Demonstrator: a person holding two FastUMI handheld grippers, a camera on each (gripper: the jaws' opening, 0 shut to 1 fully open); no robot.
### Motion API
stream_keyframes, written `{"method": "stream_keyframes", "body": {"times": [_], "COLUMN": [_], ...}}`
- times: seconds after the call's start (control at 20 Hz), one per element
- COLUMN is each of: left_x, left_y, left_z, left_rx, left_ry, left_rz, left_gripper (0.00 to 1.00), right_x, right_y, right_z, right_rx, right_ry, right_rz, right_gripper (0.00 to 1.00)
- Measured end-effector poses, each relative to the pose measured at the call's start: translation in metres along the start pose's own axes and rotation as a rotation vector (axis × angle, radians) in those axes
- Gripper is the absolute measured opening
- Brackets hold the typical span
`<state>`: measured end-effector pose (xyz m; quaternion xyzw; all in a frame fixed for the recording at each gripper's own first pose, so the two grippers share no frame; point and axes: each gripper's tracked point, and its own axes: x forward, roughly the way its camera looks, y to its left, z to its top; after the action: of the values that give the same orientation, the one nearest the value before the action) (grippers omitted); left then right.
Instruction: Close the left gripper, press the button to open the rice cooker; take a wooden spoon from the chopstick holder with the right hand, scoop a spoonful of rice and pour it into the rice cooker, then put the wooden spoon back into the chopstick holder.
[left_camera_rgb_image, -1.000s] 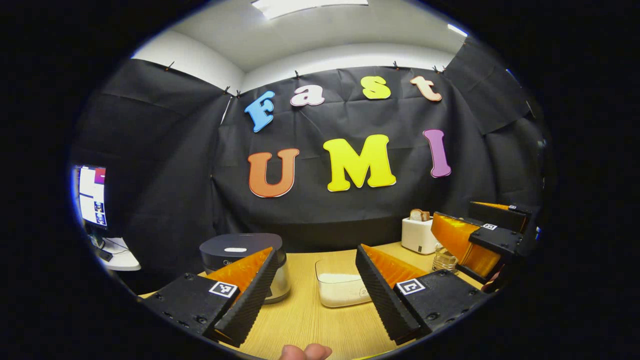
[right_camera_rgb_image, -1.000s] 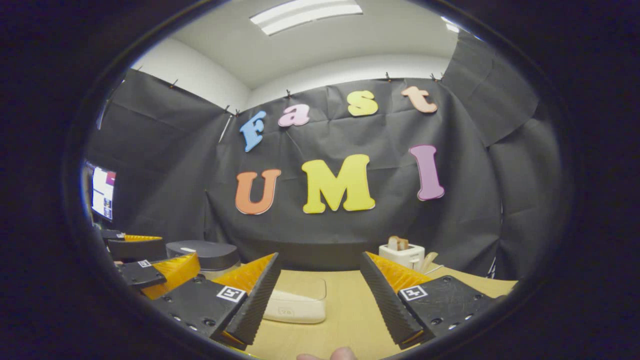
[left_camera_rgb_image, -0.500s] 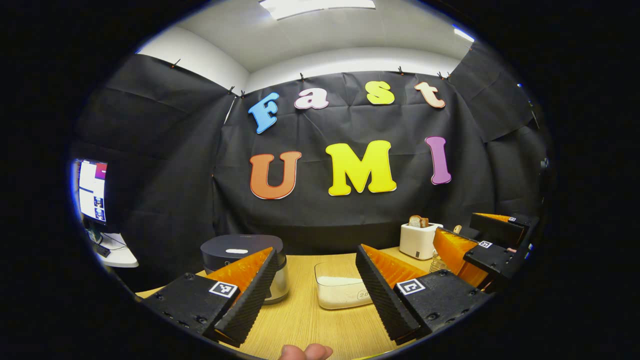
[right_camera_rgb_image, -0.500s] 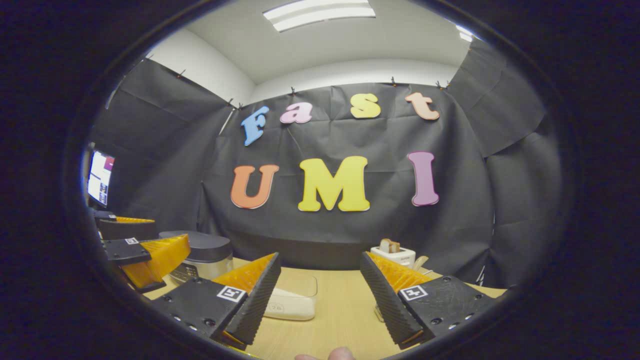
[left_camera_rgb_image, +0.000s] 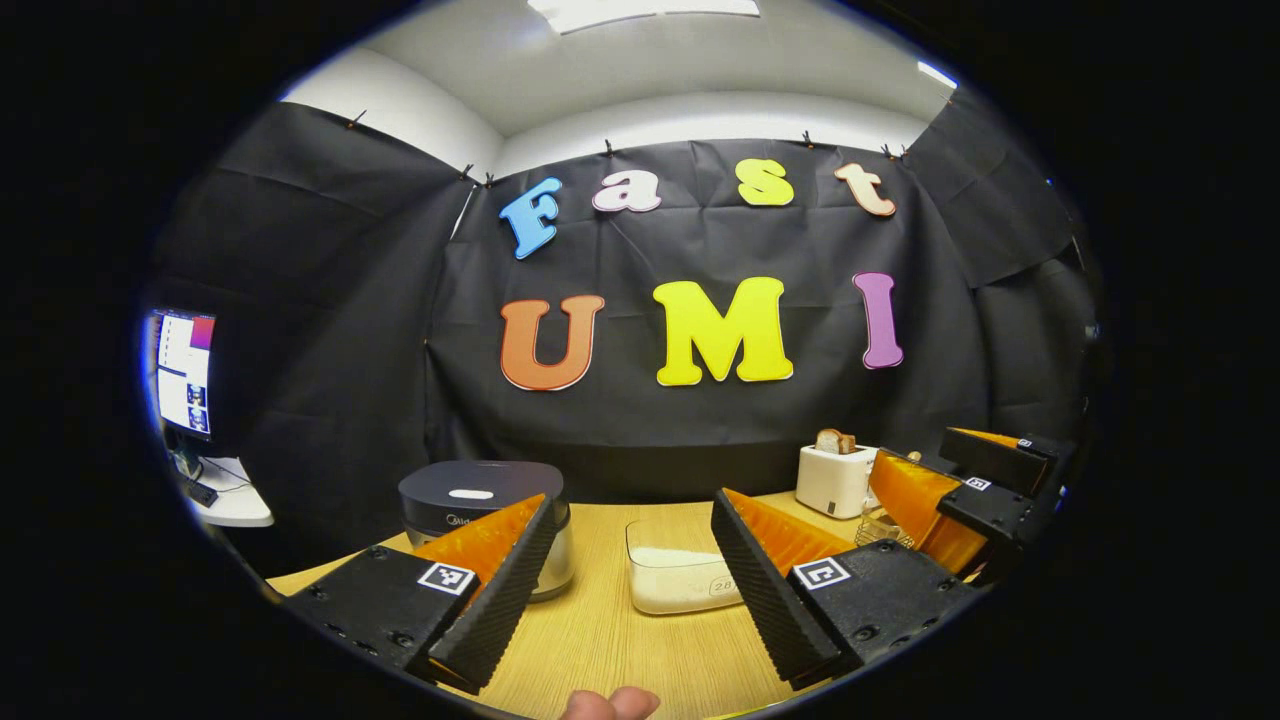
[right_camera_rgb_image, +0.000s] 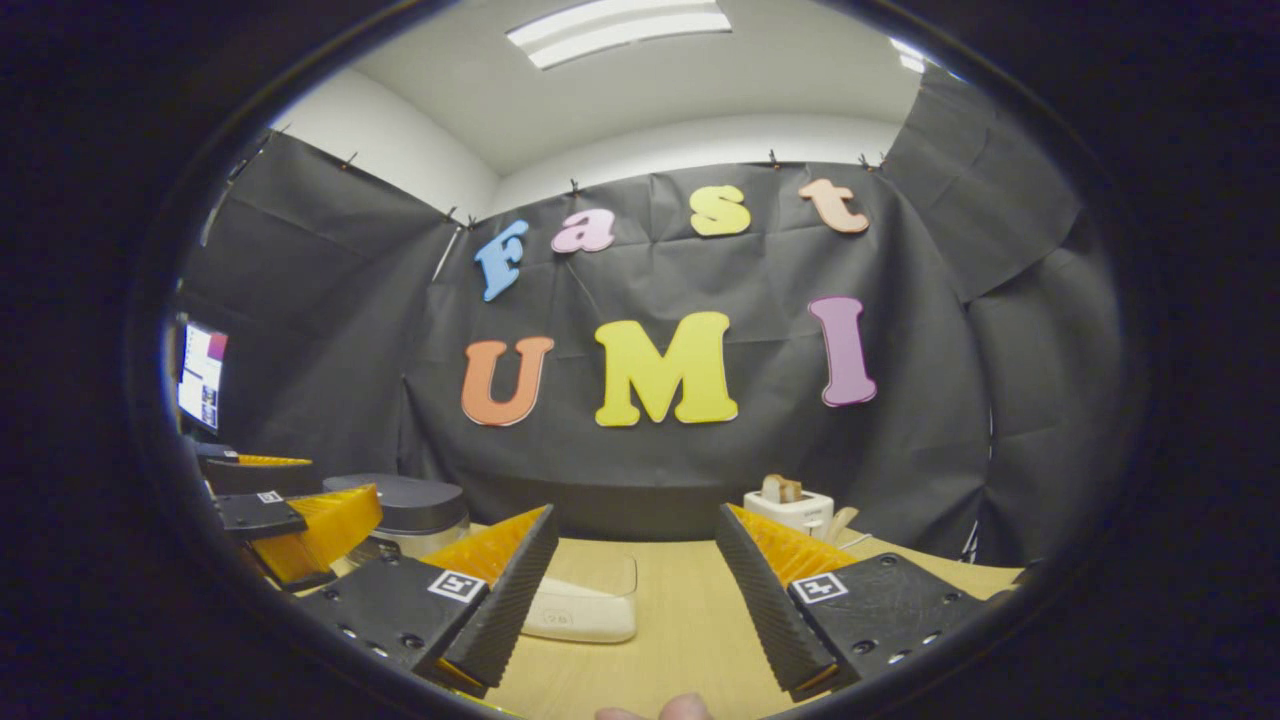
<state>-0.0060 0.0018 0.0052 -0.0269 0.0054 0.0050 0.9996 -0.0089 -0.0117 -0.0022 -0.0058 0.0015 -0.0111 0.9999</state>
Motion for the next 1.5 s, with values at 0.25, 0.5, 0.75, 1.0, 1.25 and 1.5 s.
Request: {"method": "stream_keyframes", "body": {"times": [0.25, 0.5, 0.75, 1.0, 1.25, 1.5], "left_x": [0.000, 0.002, 0.020, 0.066, 0.106, 0.129], "left_y": [0.000, 0.007, 0.040, 0.083, 0.136, 0.182], "left_z": [0.001, 0.001, -0.012, -0.009, -0.015, -0.036], "left_rx": [0.006, 0.042, 0.049, 0.062, 0.024, 0.003], "left_ry": [0.003, 0.002, 0.070, 0.176, 0.300, 0.452], "left_rz": [0.019, 0.077, 0.155, 0.155, 0.184, 0.226], "left_gripper": [0.99, 0.99, 0.99, 0.99, 0.90, 0.86], "right_x": [0.001, 0.010, 0.020, 0.028, 0.036, 0.042], "right_y": [-0.008, -0.014, -0.033, -0.057, -0.070, -0.079], "right_z": [0.000, -0.012, -0.026, -0.039, -0.050, -0.052], "right_rx": [-0.002, 0.021, 0.026, 0.063, 0.088, 0.088], "right_ry": [0.017, 0.045, 0.076, 0.087, 0.117, 0.112], "right_rz": [0.008, 0.044, 0.070, 0.056, 0.055, 0.051], "right_gripper": [0.95, 0.95, 0.96, 0.95, 0.95, 0.99]}}
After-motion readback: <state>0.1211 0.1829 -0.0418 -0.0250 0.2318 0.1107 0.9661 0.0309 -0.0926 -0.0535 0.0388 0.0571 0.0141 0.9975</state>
